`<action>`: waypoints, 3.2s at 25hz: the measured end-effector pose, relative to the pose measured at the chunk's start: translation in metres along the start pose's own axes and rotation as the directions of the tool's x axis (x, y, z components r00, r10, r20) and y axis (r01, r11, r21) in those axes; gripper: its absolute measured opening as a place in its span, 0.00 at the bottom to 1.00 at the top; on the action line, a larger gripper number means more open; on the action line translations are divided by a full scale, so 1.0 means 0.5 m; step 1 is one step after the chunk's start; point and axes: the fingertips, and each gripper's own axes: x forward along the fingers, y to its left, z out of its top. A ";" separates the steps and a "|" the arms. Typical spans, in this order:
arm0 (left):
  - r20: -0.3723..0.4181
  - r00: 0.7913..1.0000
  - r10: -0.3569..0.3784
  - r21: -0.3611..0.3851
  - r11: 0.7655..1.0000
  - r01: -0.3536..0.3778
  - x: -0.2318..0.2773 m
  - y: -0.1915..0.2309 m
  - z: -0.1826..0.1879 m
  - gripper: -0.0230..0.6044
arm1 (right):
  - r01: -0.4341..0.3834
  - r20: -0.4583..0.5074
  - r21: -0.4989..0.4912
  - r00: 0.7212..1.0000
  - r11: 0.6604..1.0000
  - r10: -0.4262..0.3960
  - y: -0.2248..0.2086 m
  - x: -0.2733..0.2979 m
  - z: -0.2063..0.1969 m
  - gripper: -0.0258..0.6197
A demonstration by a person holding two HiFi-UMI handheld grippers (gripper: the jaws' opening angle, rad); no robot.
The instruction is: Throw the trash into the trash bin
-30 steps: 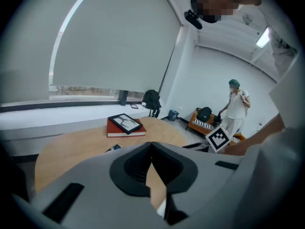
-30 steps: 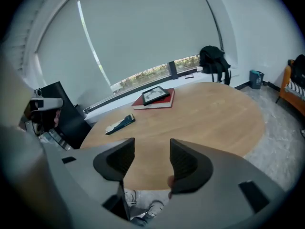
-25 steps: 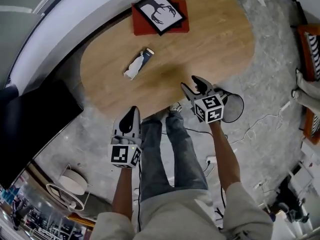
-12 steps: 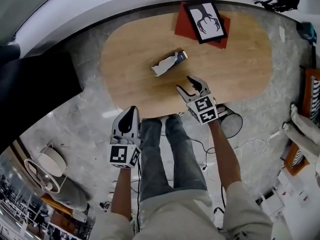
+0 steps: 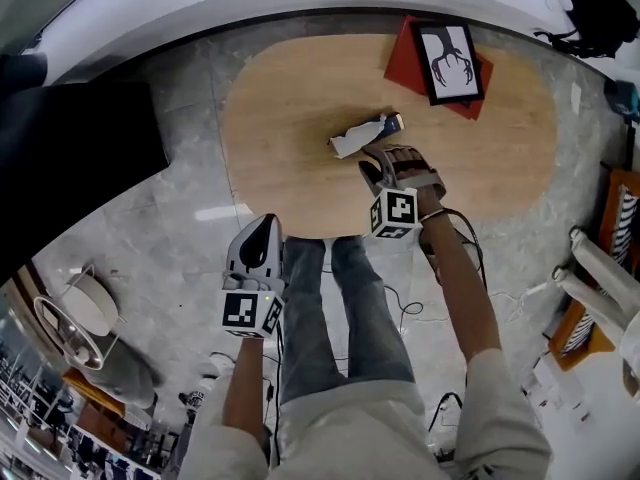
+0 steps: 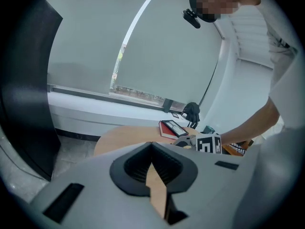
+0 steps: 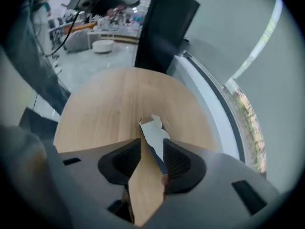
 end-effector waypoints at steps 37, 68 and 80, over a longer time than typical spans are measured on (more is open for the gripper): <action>-0.038 0.994 -0.102 0.077 0.992 0.104 0.038 -0.050 0.012 0.07 | 0.004 0.132 0.918 0.940 0.397 -0.315 -0.100 -0.113 -0.028 0.09; -0.396 0.728 -0.559 0.337 0.649 0.682 0.171 -0.722 -0.169 0.07 | 0.278 -0.498 0.834 0.751 -0.477 -0.433 0.410 -0.557 -0.707 0.09; -0.583 0.535 -0.612 0.322 0.431 0.843 0.140 -0.912 -0.340 0.07 | 0.335 -0.663 0.632 0.701 -0.699 -0.263 0.743 -0.601 -0.821 0.09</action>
